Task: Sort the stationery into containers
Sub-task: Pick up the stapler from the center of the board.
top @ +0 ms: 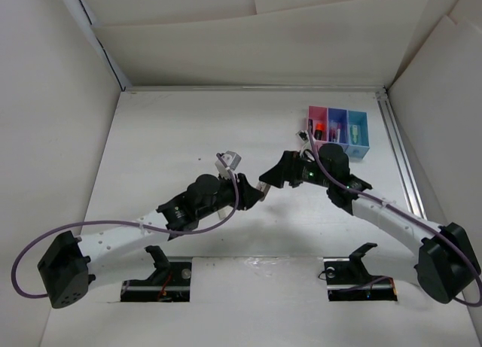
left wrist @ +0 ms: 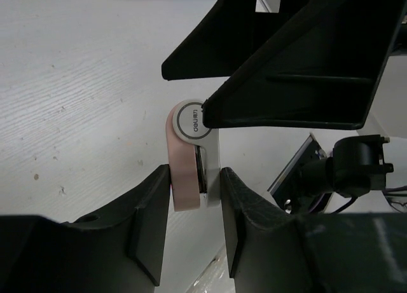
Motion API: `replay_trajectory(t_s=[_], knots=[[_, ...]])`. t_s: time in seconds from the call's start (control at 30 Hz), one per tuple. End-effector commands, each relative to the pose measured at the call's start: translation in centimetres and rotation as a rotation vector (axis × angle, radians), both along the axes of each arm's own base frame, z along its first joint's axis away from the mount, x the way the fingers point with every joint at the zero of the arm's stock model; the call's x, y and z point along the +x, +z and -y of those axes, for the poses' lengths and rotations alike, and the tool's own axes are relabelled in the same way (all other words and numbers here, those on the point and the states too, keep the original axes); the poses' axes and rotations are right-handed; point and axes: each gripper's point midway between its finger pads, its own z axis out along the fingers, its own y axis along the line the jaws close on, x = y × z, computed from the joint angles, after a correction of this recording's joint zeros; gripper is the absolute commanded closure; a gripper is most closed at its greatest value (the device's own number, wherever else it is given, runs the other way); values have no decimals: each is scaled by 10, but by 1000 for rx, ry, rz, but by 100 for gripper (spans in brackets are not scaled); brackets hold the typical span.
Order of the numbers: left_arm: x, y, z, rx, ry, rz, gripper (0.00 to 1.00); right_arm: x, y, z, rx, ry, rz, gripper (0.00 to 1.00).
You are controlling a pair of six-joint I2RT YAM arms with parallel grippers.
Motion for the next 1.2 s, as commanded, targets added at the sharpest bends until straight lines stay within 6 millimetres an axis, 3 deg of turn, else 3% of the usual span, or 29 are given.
replay_trajectory(t_s=[0.0, 0.1, 0.13, 0.27, 0.37, 0.57, 0.97, 1.17], knots=[[11, 44, 10, -86, 9, 98, 94, 8, 14, -3, 40, -28, 53, 0], [11, 44, 10, -86, 9, 98, 94, 9, 14, -4, 46, -30, 45, 2], [11, 44, 10, -86, 9, 98, 94, 10, 15, -5, 51, -30, 53, 9], [12, 41, 10, -73, 7, 100, 94, 6, 16, -7, 71, -14, 40, 15], [13, 42, 12, -73, 7, 100, 94, 3, 17, -9, 76, -7, 32, 25], [17, 43, 12, -73, 23, 116, 94, 0, 10, -12, 84, 16, 0, 28], [23, 43, 13, -62, 51, 129, 94, -7, 5, -19, 103, 37, -34, 48], [23, 39, 14, -55, 51, 124, 95, -6, 4, -20, 107, 34, -42, 73]])
